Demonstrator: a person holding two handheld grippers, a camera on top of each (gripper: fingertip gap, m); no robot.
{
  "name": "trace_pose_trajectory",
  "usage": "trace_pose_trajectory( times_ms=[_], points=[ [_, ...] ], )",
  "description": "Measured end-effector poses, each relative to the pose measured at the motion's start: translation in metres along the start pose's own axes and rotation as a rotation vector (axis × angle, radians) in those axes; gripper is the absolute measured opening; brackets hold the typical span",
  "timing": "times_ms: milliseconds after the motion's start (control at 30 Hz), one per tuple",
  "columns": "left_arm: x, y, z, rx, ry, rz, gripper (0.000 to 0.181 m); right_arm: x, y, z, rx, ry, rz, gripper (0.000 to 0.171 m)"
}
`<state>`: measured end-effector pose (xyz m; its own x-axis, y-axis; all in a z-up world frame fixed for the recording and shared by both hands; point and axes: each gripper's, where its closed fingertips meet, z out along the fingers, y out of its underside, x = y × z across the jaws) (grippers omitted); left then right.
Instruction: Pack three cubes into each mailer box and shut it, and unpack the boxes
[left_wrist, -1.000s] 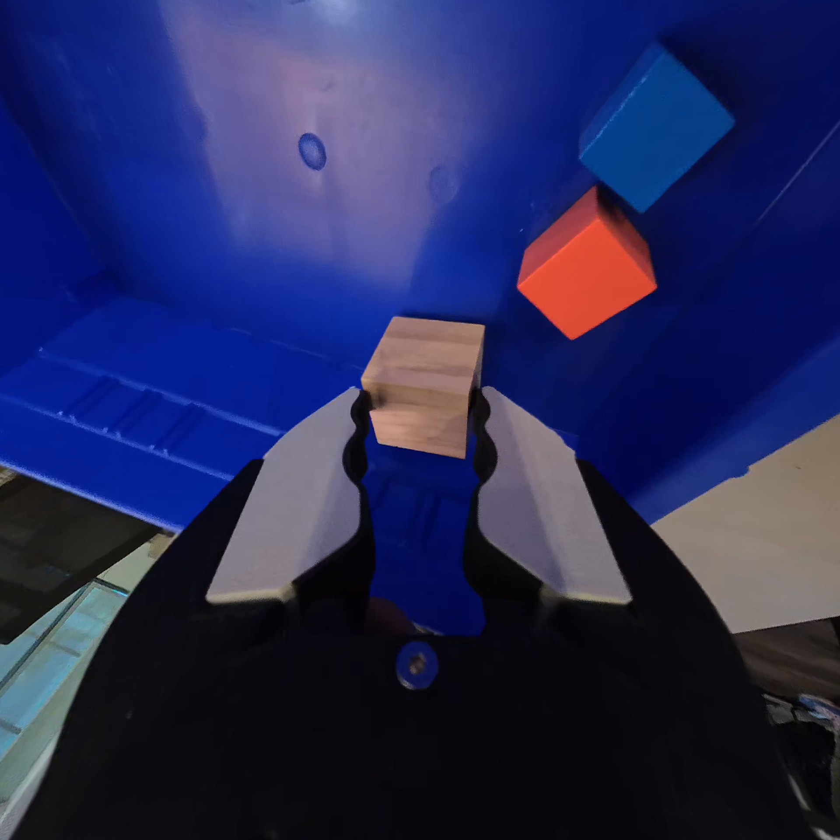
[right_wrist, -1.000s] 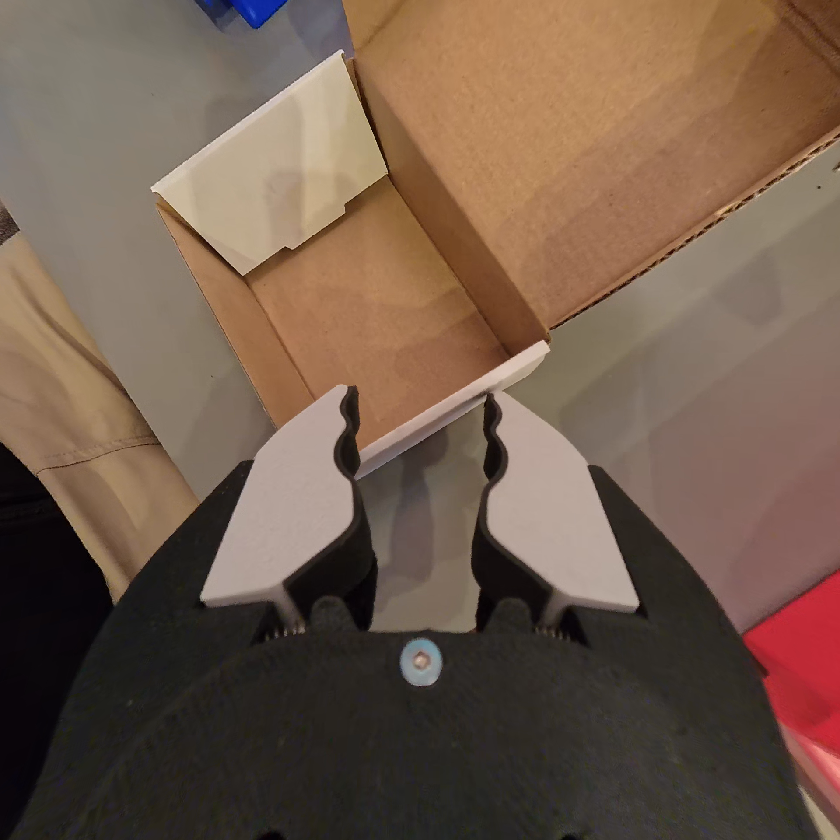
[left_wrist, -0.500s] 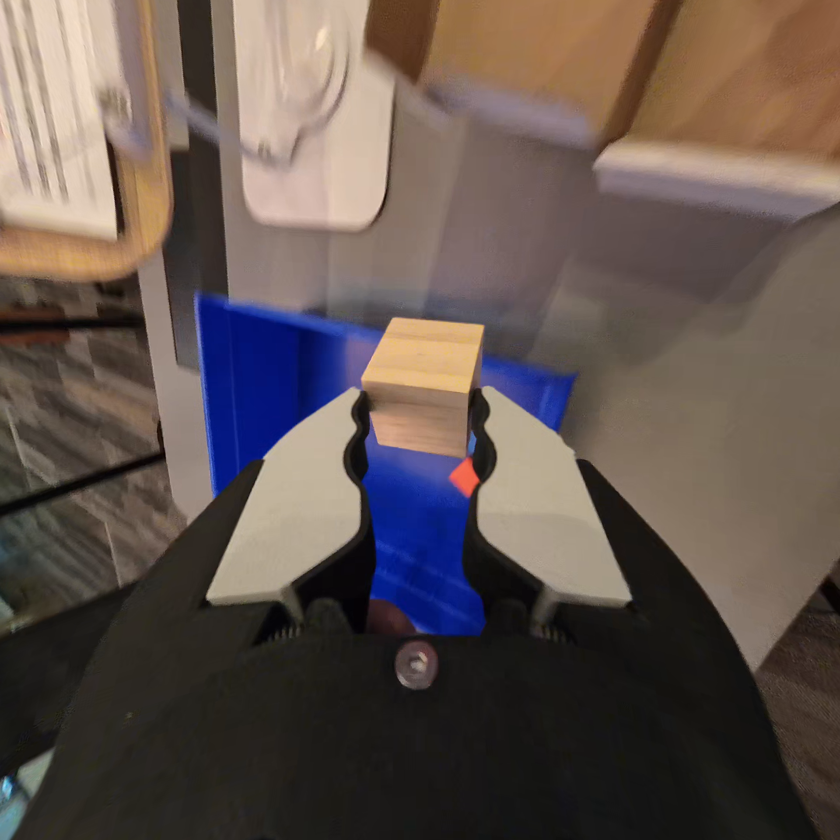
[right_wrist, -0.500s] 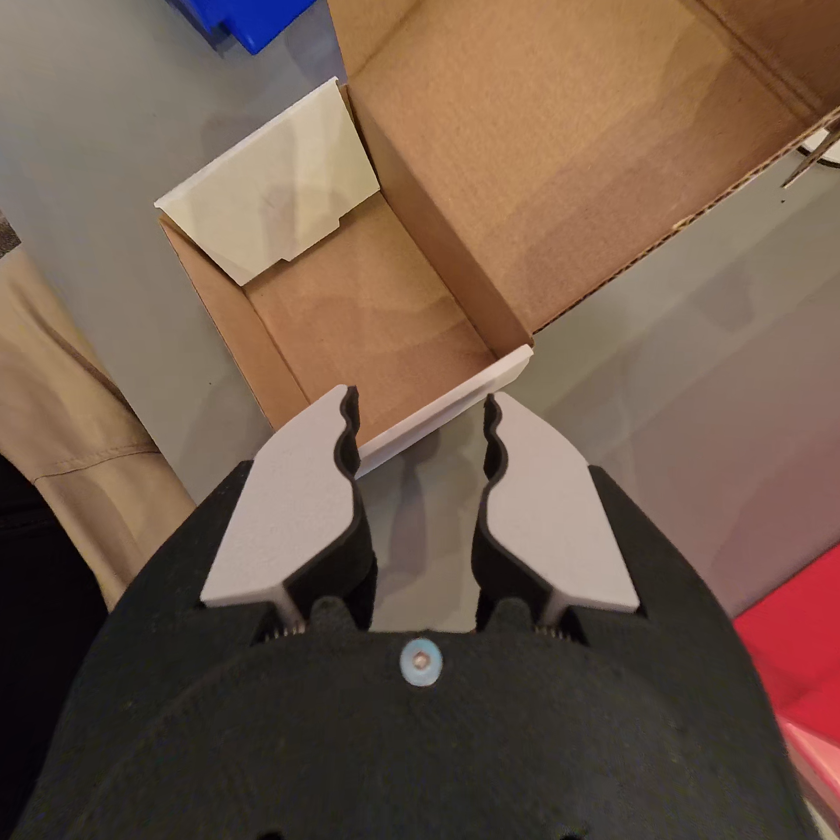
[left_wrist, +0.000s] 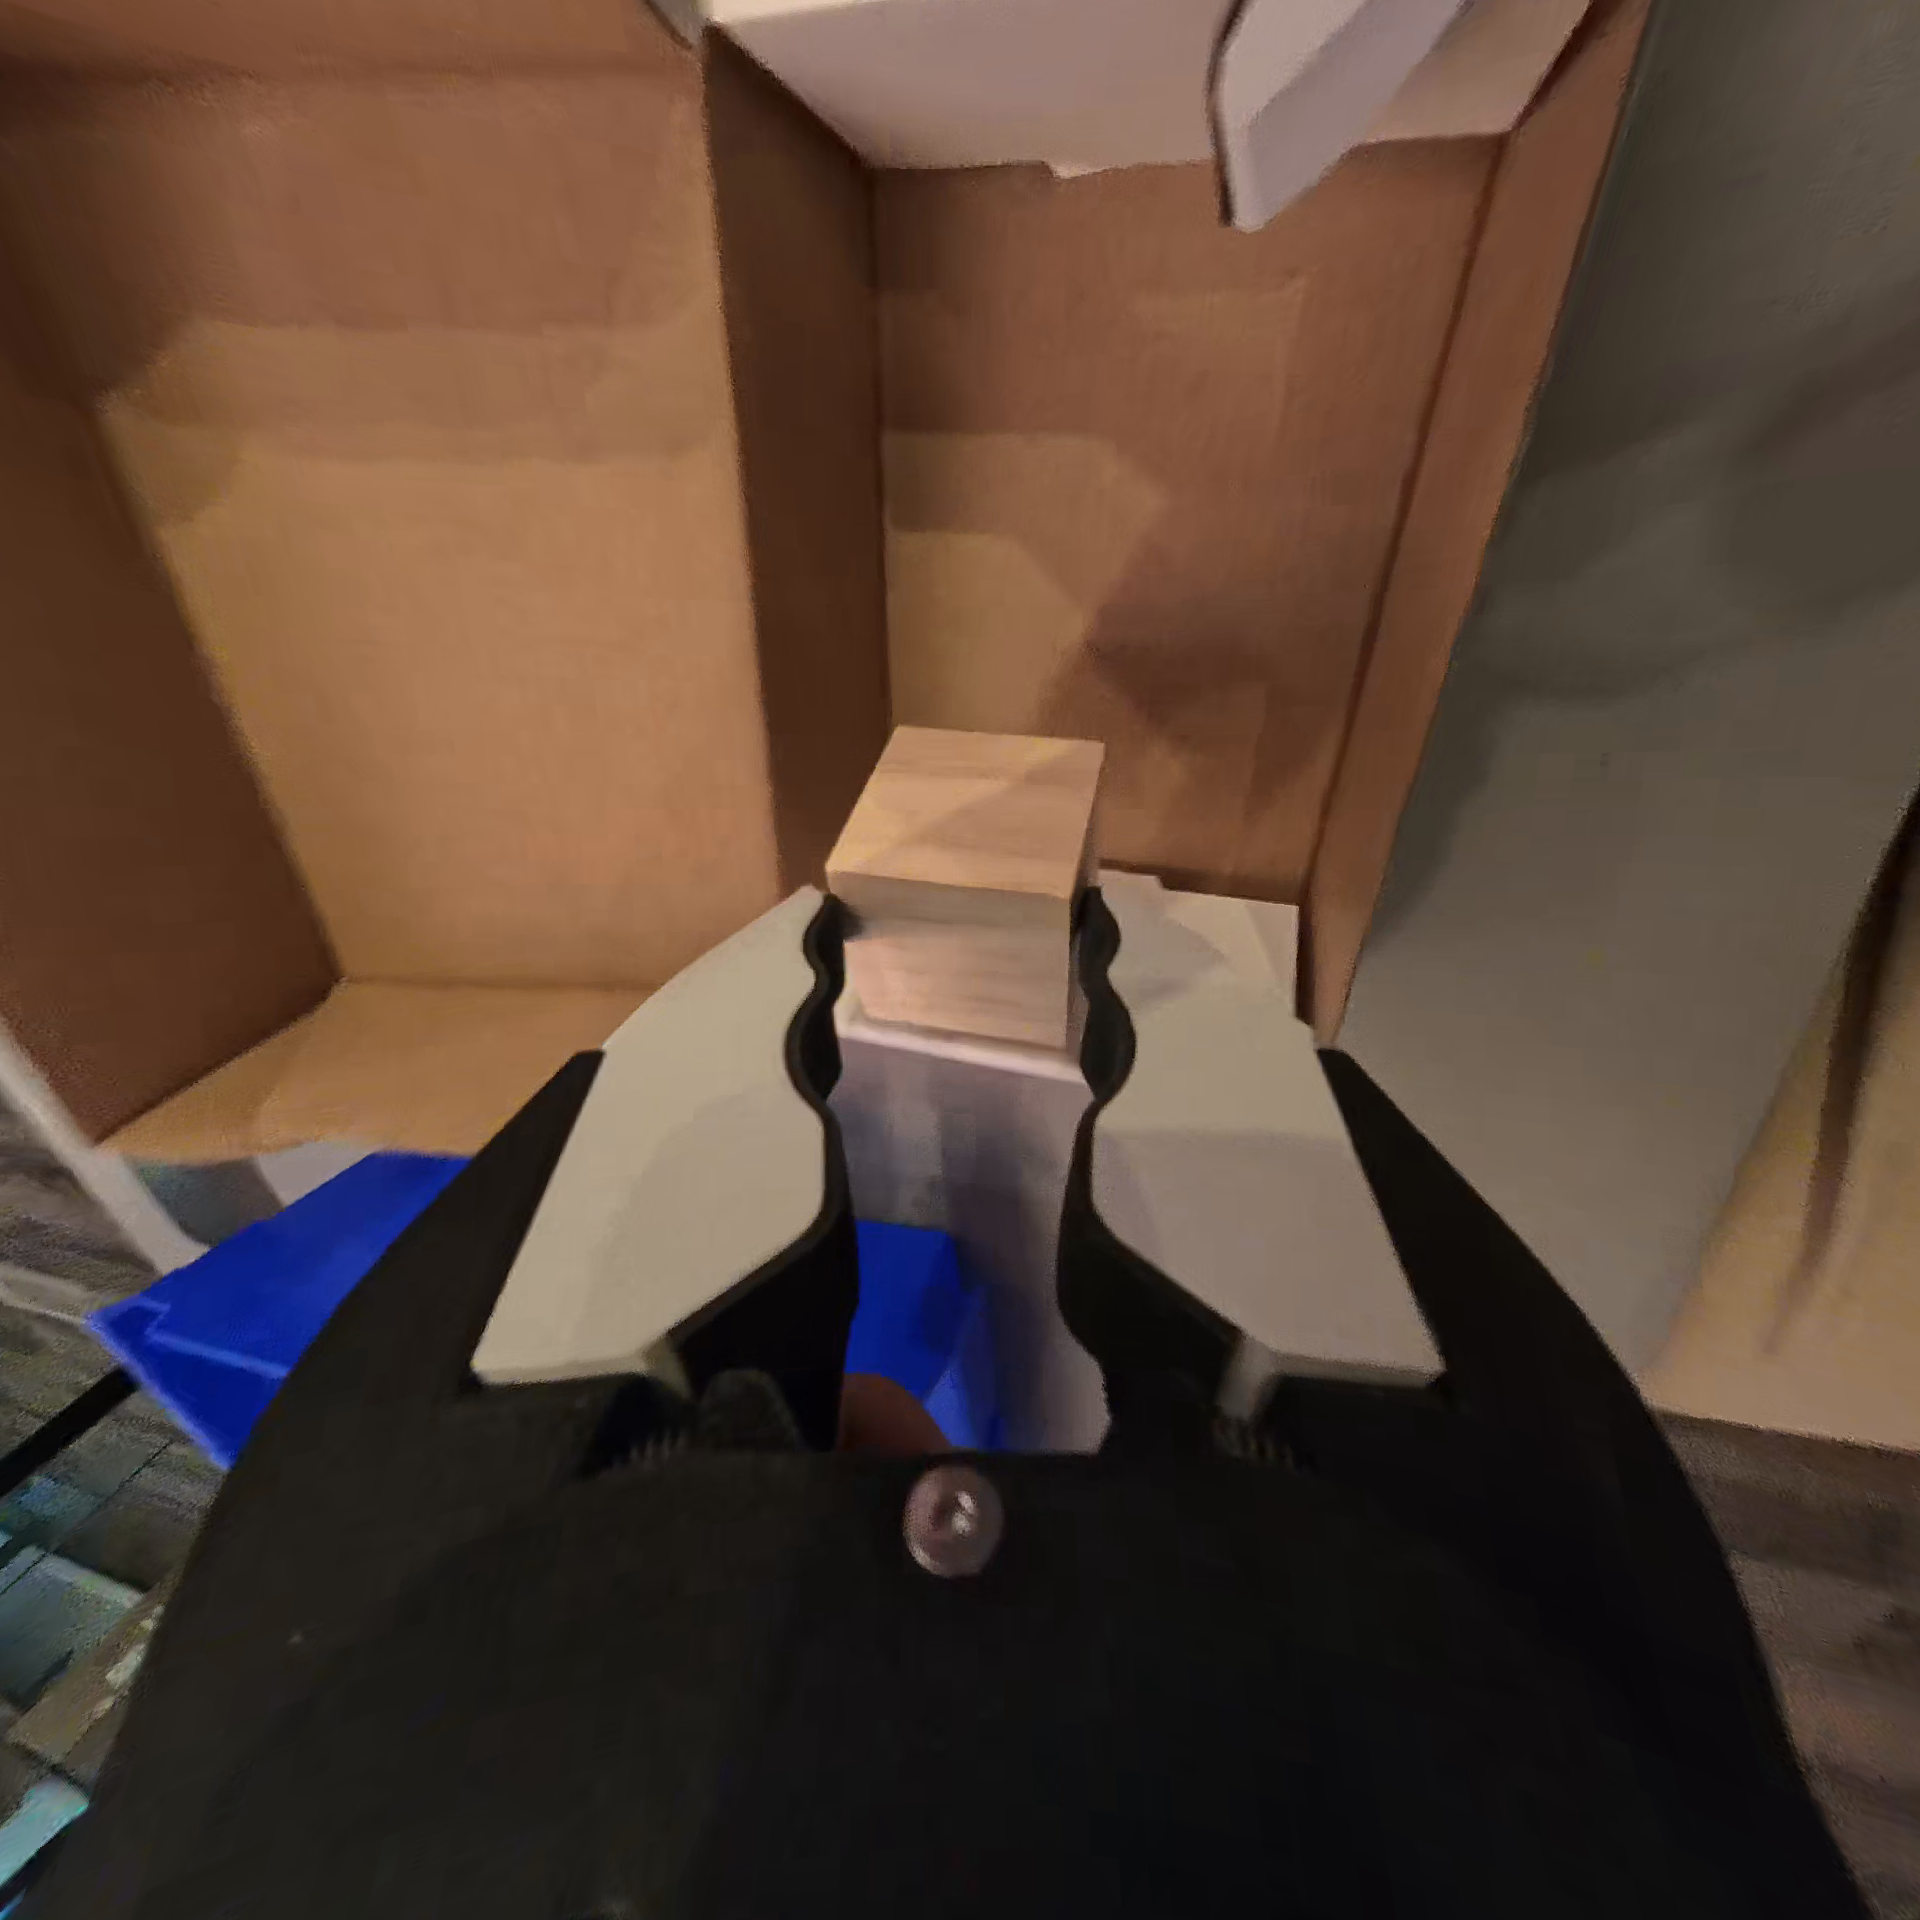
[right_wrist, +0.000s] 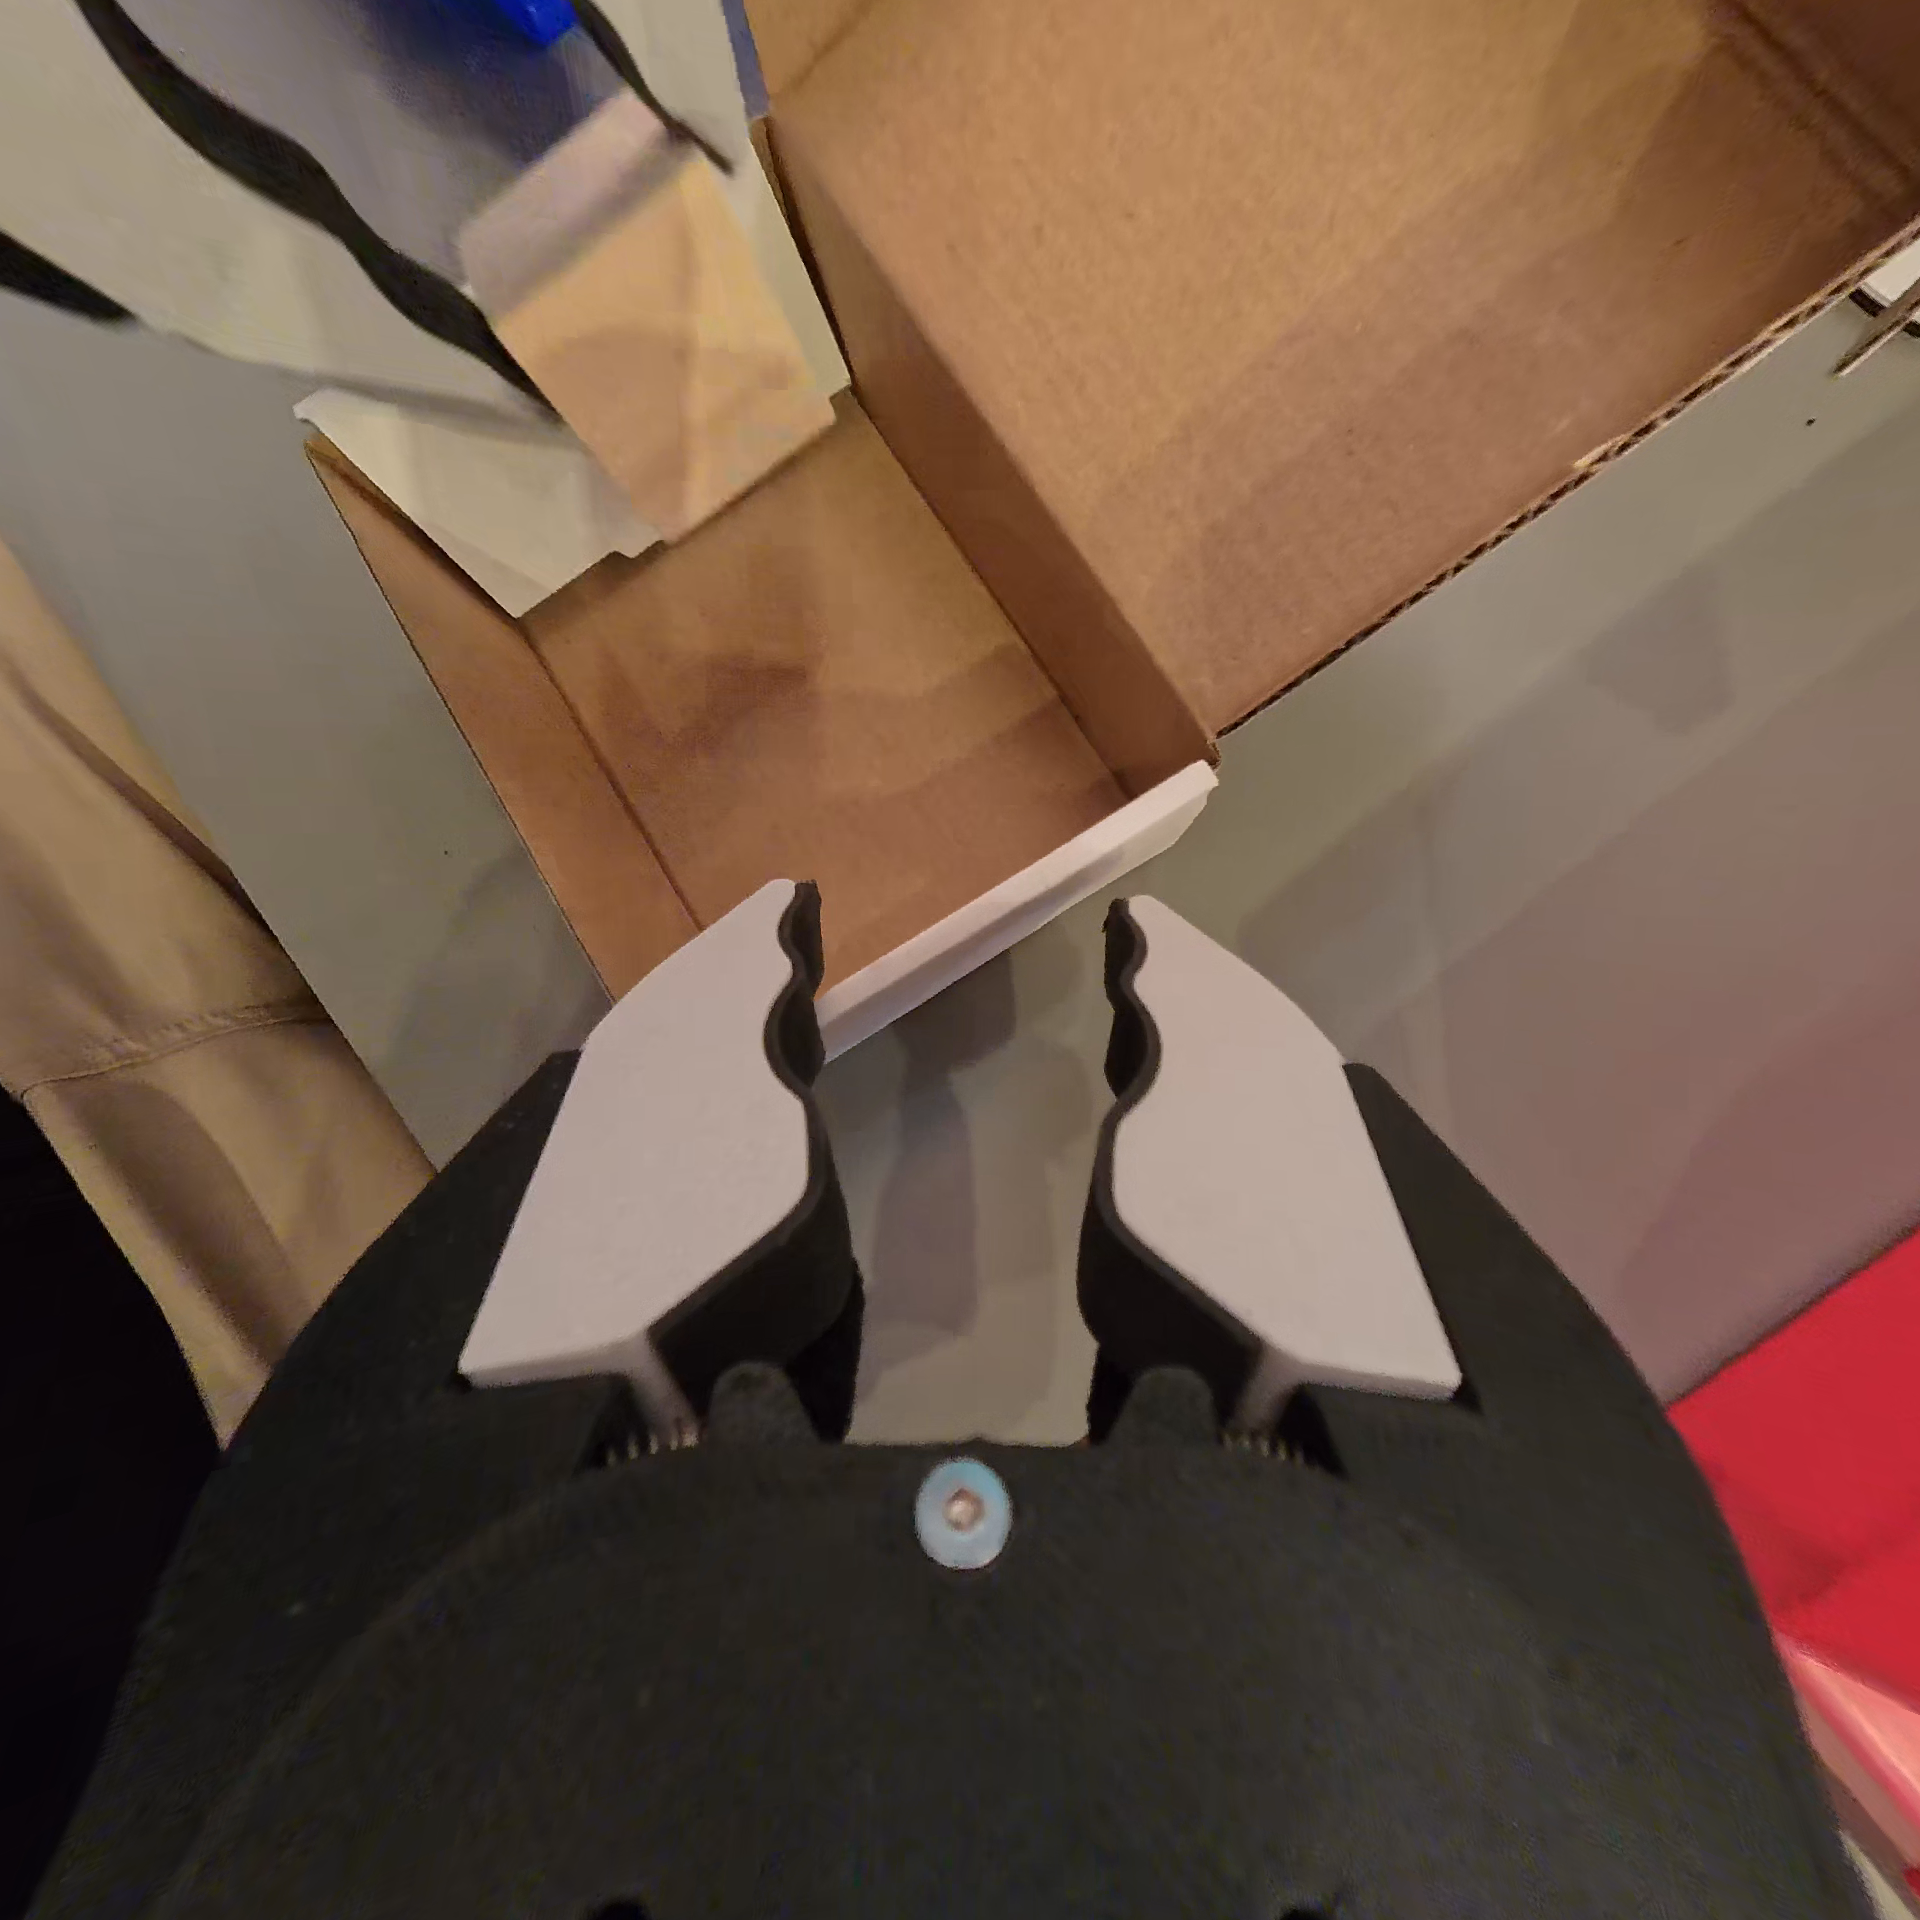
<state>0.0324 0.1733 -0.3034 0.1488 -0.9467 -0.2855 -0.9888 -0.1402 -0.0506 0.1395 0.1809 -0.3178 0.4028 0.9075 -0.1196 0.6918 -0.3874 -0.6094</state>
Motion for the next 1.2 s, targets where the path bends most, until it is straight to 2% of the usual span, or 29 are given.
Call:
trace_pose_trajectory(
  times_ms=[167,300,333,367,433,567,667,767,867,967,1100,1200],
  points=[
    [0.014,0.004,0.025,-0.153,0.048,0.068,0.044,0.001,0.003,0.002,-0.012,-0.008,0.01,0.052],
    [0.013,0.0,0.032,-0.167,0.044,0.068,0.044,0.001,0.004,0.003,-0.013,-0.015,0.013,0.052],
    [0.012,-0.002,0.031,-0.153,0.038,0.06,0.046,0.001,0.004,0.002,-0.012,-0.014,0.014,0.052],
    [0.011,-0.003,0.031,-0.136,0.034,0.045,0.057,0.001,0.004,0.002,-0.011,-0.014,0.015,0.052],
    [0.006,-0.004,0.024,-0.102,0.004,0.021,0.071,0.002,0.003,0.001,-0.008,-0.013,0.017,0.052],
    [-0.006,0.007,-0.018,0.029,-0.055,-0.081,0.073,0.004,0.002,-0.002,0.005,-0.009,0.022,0.052],
    [-0.038,0.053,-0.063,0.053,-0.193,-0.164,0.062,0.004,0.001,-0.003,0.012,-0.011,0.023,0.052],
    [-0.061,0.126,-0.084,-0.021,-0.247,-0.162,0.054,0.002,0.0,-0.002,0.015,-0.02,0.02,0.052],
    [-0.066,0.196,-0.067,-0.119,-0.177,-0.171,0.055,0.001,-0.002,-0.003,0.017,-0.019,0.014,0.052],
    [-0.063,0.237,-0.032,-0.163,-0.091,-0.165,0.057,0.002,-0.002,-0.004,0.021,-0.015,0.016,0.052],
    [-0.052,0.263,0.011,-0.217,0.023,-0.128,0.054,0.003,0.0,-0.002,0.008,-0.01,0.017,0.052],
    [-0.04,0.267,0.029,-0.248,0.092,-0.067,0.047,0.005,0.001,-0.002,0.009,-0.009,0.022,0.052]
  ],
)
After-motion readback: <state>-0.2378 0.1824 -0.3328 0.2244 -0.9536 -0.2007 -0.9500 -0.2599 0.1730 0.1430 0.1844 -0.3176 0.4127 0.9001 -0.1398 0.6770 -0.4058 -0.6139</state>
